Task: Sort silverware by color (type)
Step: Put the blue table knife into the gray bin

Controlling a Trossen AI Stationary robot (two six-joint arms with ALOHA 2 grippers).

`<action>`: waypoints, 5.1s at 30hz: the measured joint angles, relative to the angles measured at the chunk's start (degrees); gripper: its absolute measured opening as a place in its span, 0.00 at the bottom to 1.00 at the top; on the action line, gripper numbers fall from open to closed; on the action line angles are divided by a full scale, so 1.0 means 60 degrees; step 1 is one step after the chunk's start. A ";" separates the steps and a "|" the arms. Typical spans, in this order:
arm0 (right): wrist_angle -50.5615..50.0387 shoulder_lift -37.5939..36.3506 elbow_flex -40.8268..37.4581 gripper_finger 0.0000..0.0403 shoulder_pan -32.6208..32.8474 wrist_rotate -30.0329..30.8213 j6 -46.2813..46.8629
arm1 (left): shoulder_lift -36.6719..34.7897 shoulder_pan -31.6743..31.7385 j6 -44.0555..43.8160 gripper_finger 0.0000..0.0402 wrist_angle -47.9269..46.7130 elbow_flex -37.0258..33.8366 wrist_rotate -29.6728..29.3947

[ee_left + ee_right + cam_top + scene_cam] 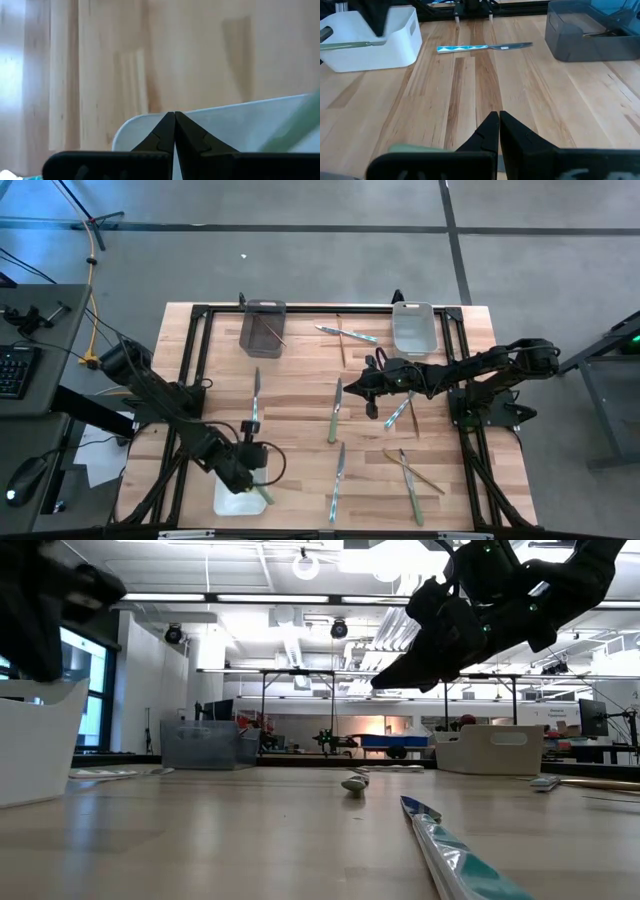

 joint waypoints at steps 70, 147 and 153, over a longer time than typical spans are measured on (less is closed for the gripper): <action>-1.3096 0.0983 0.4947 0.02 0.3313 0.4886 -0.2619 | -0.1166 0.3560 0.3141 0.00 1.1002 -0.4353 0.2290; -0.6649 -0.2190 0.0699 0.06 -0.6765 -0.1468 -1.0067 | -0.1166 0.3356 0.3800 0.00 1.0947 -0.4353 0.0785; -0.6273 -0.2057 0.0696 0.06 -0.6757 -0.1385 -0.8784 | -0.1166 0.3354 0.3801 0.00 1.0904 -0.4353 0.0785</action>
